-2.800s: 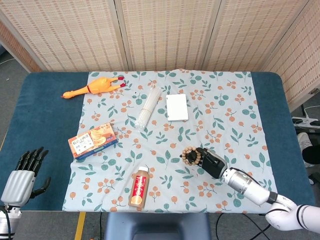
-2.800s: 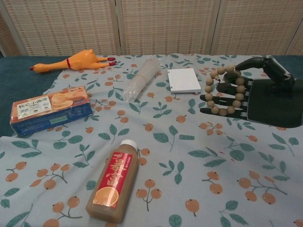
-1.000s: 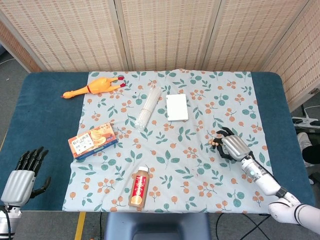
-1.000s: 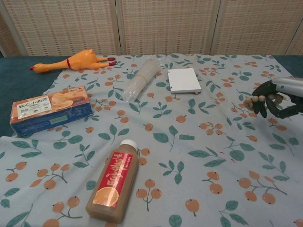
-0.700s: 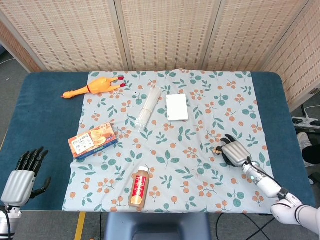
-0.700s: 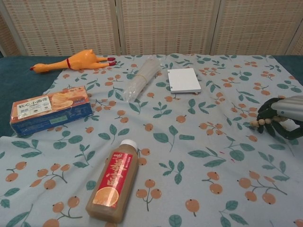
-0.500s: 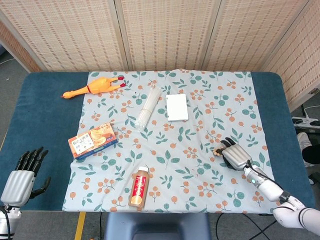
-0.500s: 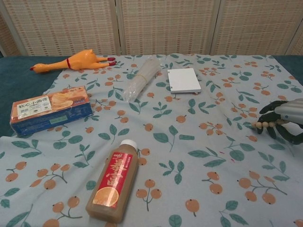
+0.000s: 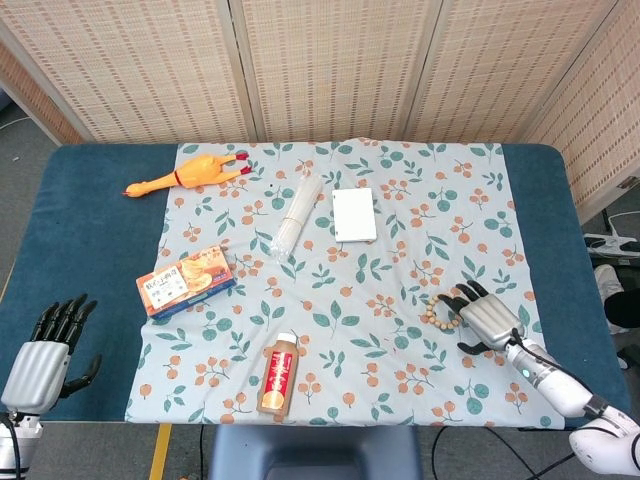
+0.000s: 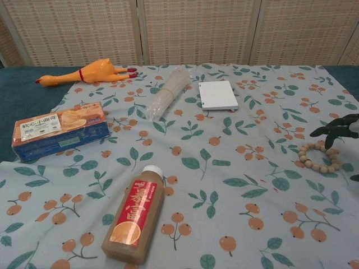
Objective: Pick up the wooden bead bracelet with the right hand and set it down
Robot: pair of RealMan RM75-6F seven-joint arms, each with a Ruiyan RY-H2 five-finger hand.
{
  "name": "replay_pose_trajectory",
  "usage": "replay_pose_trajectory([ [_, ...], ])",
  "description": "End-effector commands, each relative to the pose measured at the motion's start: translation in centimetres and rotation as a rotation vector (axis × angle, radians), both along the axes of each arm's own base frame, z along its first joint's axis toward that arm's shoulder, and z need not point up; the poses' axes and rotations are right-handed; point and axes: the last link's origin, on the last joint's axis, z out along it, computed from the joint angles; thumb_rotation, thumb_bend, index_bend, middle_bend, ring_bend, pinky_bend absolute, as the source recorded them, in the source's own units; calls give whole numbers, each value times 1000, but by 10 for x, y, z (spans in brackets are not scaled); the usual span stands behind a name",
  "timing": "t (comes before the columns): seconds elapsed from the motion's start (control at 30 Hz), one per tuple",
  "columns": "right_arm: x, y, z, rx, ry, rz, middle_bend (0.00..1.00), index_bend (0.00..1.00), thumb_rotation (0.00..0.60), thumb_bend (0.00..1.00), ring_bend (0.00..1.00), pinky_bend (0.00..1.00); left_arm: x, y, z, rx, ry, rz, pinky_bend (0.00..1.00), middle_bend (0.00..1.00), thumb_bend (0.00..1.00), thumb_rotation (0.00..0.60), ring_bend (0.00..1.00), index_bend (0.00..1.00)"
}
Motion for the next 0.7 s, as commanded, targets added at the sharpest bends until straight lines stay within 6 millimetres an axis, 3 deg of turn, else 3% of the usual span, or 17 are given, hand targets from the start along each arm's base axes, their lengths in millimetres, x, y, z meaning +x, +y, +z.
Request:
replay_pose_trajectory([
  [0.03,16,9,35,-164,-88,44,170,29,446,206,0,0,0,0,1,3,2,-2,43,0,435,600,0,0],
  [0.13,29,31,62,-321,-176,89,141,16,447,205,0,0,0,0,0,0,6,-3,43,0,435,600,0,0],
  [0.2,30,58,75,-399,-204,100,119,11,446,205,0,0,0,1,-1,1,9,-3,43,0,435,600,0,0],
  [0.37,19,115,84,-458,-188,77,45,0,474,205,0,0,1,0,0,6,11,-4,43,0,434,600,0,0],
  [0.5,10,135,89,-526,-156,57,0,0,529,205,0,0,1,0,0,6,13,-6,43,0,434,600,0,0],
  [0.7,8,137,93,-527,-206,21,0,0,528,205,0,0,1,-1,0,12,15,-7,43,0,434,600,0,0],
])
